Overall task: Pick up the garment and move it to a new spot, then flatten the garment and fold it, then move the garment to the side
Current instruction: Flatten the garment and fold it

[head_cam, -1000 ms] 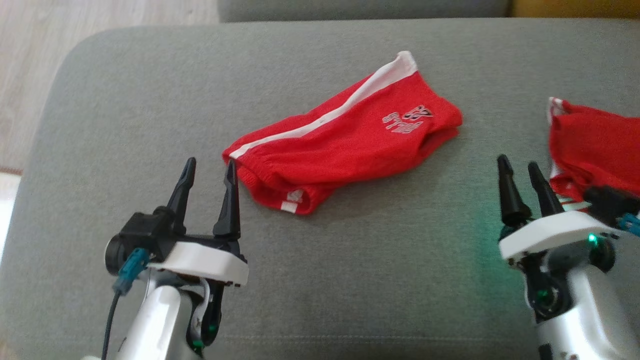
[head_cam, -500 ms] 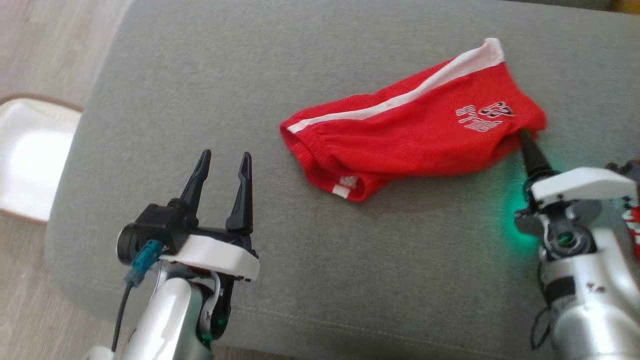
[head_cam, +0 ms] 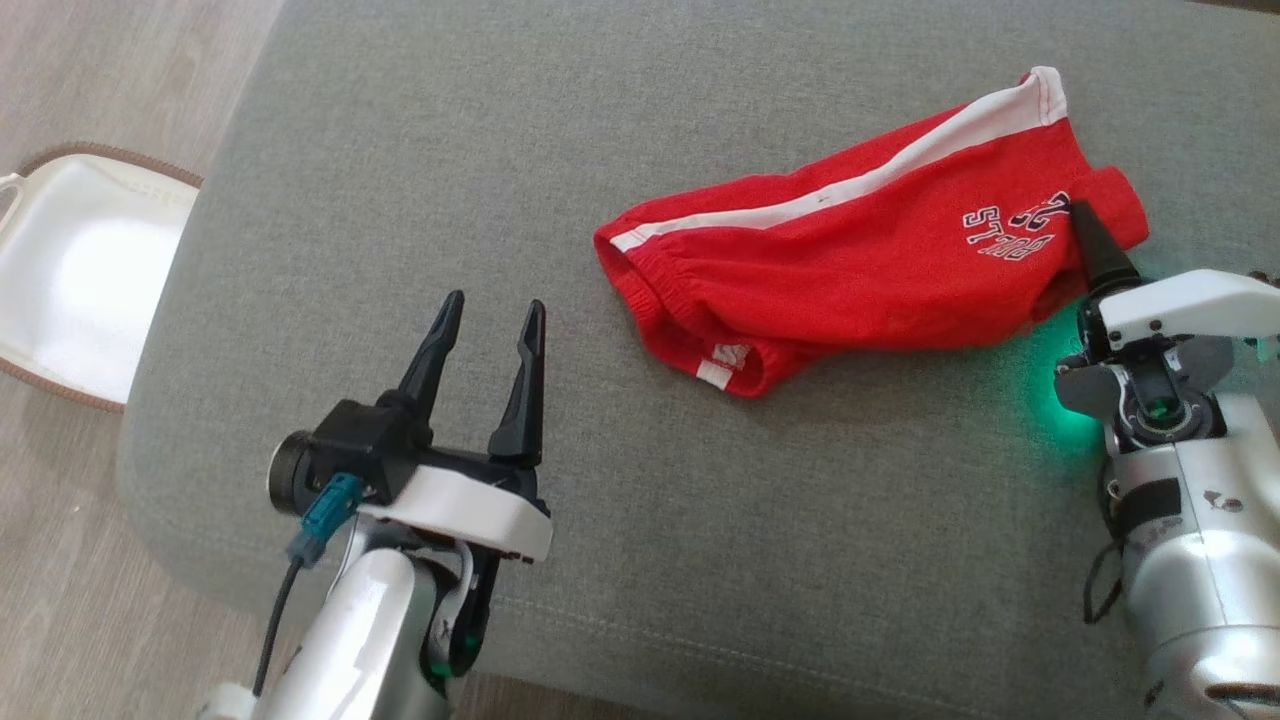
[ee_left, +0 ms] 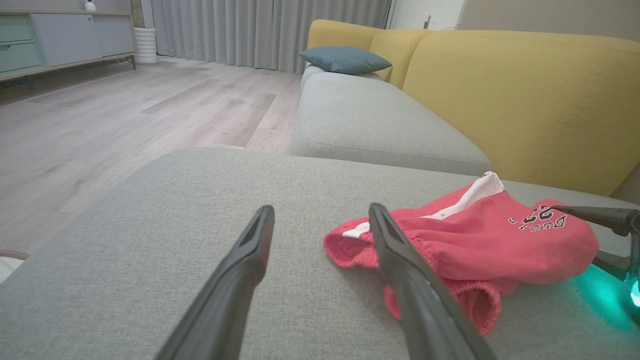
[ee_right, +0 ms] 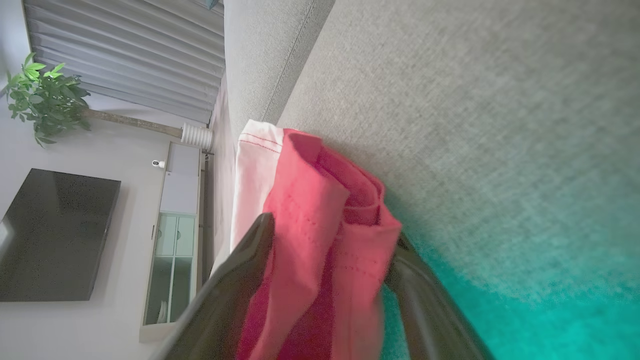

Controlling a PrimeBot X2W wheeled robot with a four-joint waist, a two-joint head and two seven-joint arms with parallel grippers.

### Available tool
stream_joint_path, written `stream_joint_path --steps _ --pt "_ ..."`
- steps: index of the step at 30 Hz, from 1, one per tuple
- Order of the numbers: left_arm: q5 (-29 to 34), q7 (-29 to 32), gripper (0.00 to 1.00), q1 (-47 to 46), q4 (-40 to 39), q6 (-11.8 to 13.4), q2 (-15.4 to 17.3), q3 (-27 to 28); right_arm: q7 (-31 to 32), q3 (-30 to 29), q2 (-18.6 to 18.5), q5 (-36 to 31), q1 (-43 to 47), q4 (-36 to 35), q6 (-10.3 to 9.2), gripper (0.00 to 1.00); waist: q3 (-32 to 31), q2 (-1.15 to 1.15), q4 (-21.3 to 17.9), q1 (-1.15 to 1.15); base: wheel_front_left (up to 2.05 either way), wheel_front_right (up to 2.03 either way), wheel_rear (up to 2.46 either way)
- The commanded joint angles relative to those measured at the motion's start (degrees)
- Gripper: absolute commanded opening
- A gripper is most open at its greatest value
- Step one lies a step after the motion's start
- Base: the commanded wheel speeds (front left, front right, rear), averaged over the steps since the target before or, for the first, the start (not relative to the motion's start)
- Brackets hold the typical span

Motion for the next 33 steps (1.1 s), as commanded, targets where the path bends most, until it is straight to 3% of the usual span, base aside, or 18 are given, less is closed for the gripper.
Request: stream_joint_path --steps 1,14,26,27,28,33 --pt "0.17 -0.3 1.0 -2.56 -2.02 0.42 0.24 1.49 0.75 2.0 2.34 0.27 -0.92 0.99 0.45 1.0 0.15 0.0 0.11 0.0 0.0 0.0 0.0" --pt "-0.37 -0.3 1.0 -3.1 -1.75 1.1 0.24 0.29 1.0 2.5 2.34 -3.69 -7.49 8.93 0.45 1.0 0.6 0.0 0.98 0.0 0.0 0.0 0.0" --pt "-0.76 -0.3 1.0 -3.04 -1.56 1.25 0.24 0.44 -1.05 4.9 2.34 -2.67 -8.77 12.05 0.45 1.0 0.2 0.0 0.22 0.0 0.0 0.0 0.0" --pt "-0.82 -0.3 1.0 -3.08 -1.58 1.25 0.24 0.51 -1.28 5.3 2.34 -2.8 -8.99 12.21 0.45 0.34 0.23 0.0 0.14 0.0 0.0 0.0 0.0" --pt "-0.83 -0.3 1.0 -3.11 -1.58 1.24 0.24 0.55 -1.76 5.59 2.34 -2.96 -9.17 12.38 0.45 0.0 0.23 0.0 0.08 0.0 0.0 0.0 0.0" --pt "-0.77 -0.3 1.0 -3.09 -1.44 1.29 0.24 0.78 -4.96 5.95 2.34 -4.22 -9.67 12.7 0.45 0.0 -0.06 0.0 -0.35 0.0 0.0 0.0 0.0"
